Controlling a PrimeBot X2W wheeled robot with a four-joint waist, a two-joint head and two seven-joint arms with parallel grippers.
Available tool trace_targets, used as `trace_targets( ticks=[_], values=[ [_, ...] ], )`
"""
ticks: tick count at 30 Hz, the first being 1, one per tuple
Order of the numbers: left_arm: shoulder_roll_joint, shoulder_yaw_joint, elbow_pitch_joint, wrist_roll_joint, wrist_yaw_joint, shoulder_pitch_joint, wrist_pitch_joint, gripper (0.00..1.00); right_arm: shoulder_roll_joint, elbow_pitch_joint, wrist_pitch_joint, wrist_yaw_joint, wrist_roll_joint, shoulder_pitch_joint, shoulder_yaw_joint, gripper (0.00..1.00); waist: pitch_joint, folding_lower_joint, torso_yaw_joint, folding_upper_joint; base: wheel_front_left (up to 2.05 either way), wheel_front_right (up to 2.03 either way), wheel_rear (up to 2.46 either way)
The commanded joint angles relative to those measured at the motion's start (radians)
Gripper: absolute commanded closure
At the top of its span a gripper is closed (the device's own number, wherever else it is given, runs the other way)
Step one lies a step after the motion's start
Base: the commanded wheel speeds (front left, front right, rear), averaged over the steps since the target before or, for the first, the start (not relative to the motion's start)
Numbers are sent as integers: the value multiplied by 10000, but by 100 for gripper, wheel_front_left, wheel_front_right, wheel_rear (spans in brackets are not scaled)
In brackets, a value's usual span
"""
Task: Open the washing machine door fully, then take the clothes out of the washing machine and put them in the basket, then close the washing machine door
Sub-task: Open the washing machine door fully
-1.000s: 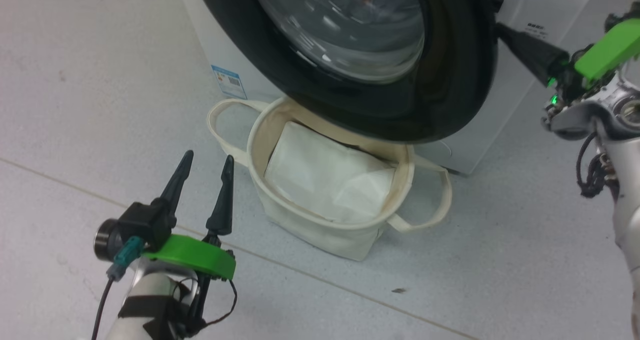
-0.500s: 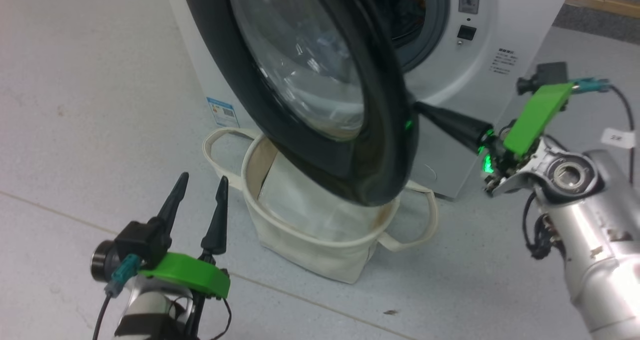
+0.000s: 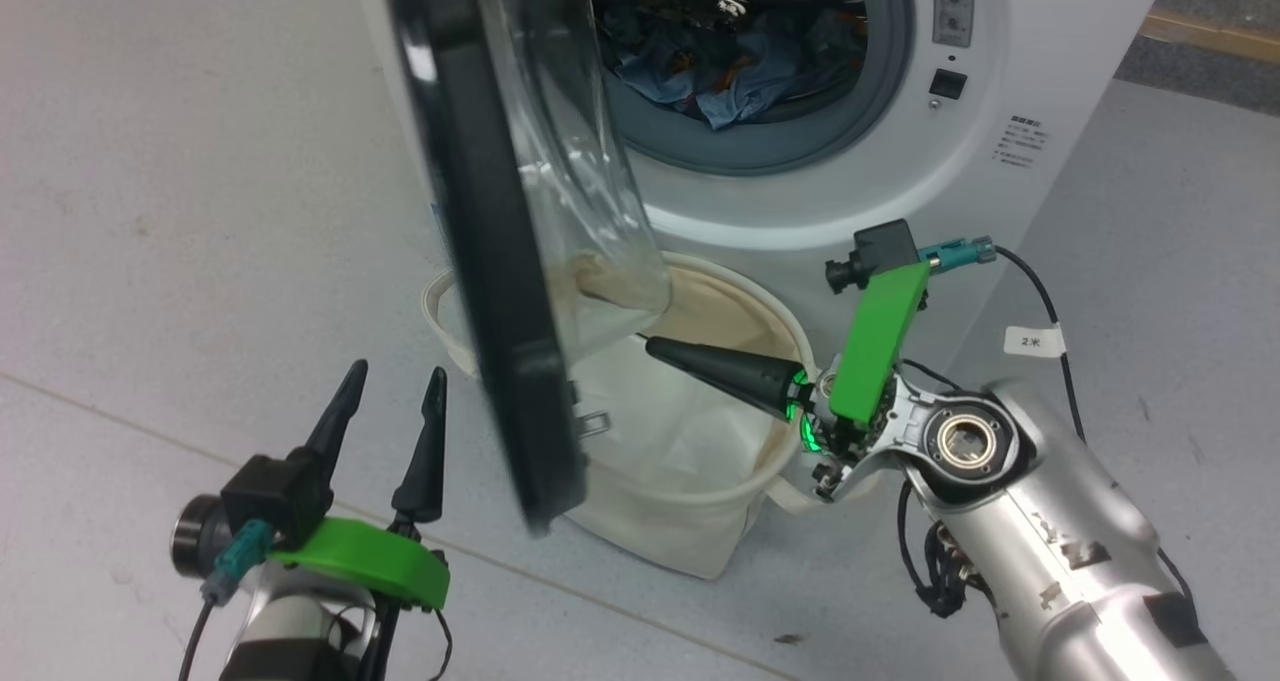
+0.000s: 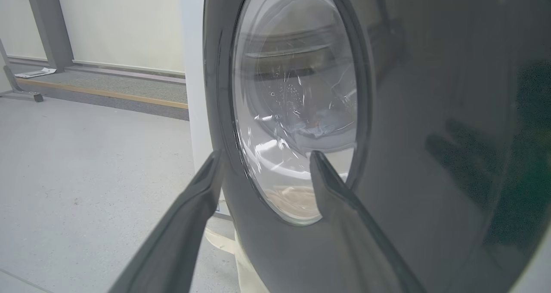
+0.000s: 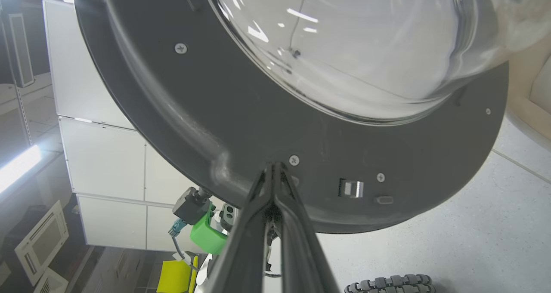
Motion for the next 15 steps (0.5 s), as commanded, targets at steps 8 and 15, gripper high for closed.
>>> trace_targets(
  ticks=[8,15],
  values=[
    [357,483,-255,-15,17,-195,-118,0,380,-361,-571,4,-142,-99,575,100,-64,1,163,0,0,0,0],
    [349,400,-153,-9,6,-247,-118,0,469,-140,-1074,4,-36,-205,1058,100,-166,1,301,0,0,0,0]
  ],
)
